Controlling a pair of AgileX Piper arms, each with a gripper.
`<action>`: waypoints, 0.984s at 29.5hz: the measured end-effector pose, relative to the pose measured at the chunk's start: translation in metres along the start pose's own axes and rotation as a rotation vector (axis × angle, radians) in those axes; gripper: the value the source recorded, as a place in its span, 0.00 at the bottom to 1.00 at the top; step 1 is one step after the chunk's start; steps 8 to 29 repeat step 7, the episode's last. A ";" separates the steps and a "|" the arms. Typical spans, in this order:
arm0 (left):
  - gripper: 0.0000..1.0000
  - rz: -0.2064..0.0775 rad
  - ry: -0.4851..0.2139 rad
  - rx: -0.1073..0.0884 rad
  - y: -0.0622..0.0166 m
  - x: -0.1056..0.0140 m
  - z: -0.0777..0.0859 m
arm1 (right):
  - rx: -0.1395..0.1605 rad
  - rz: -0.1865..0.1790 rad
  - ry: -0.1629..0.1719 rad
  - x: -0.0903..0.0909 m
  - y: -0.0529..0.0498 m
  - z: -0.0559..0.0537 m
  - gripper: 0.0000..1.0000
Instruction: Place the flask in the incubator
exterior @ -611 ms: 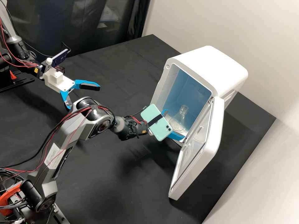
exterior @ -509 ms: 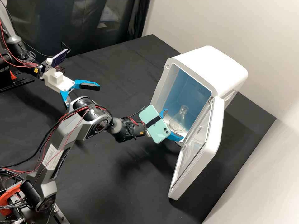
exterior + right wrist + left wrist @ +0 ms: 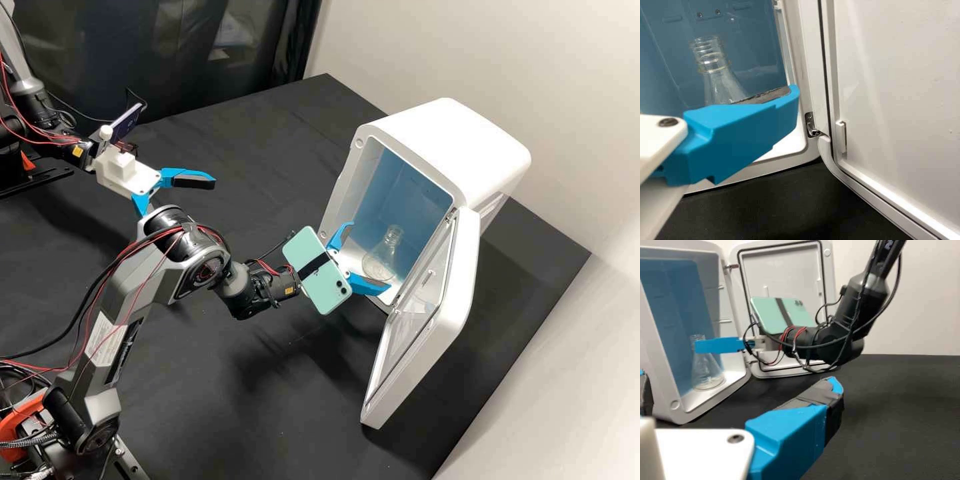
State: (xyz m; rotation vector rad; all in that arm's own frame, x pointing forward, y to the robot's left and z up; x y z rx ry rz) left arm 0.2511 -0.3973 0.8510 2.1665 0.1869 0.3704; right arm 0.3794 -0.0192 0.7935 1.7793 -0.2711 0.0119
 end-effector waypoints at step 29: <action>1.00 0.091 0.044 -0.050 -0.0010 -0.005 -0.002 | 0.000 0.000 0.000 0.000 0.000 0.000 1.00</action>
